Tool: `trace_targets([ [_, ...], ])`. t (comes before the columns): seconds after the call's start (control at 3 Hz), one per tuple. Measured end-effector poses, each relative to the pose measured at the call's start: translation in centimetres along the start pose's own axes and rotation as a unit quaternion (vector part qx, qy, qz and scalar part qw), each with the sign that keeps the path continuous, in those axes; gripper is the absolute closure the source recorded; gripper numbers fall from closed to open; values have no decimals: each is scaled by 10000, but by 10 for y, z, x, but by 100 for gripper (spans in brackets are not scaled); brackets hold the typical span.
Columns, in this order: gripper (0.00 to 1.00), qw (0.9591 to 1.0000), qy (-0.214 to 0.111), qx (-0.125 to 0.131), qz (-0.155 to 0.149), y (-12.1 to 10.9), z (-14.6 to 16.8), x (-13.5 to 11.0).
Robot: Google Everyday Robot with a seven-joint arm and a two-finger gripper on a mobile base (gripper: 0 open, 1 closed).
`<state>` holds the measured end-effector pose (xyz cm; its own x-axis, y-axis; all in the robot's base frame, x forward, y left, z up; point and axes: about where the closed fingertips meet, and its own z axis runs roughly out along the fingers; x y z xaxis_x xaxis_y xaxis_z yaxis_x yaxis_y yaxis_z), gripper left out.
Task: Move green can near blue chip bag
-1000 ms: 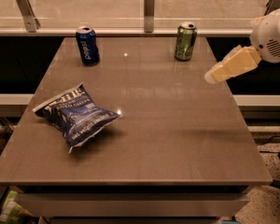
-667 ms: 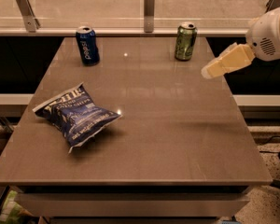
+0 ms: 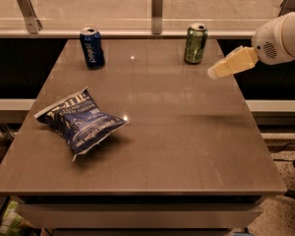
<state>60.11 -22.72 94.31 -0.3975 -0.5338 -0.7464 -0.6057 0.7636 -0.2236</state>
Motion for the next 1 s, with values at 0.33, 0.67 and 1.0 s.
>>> trace_targets([
  [0.33, 0, 9999, -97, 2, 130, -4, 16, 1],
  [0.67, 0, 9992, -341, 50, 220, -10, 30, -3],
  [1.0, 0, 9972, -682, 96, 284, -19, 44, -14],
])
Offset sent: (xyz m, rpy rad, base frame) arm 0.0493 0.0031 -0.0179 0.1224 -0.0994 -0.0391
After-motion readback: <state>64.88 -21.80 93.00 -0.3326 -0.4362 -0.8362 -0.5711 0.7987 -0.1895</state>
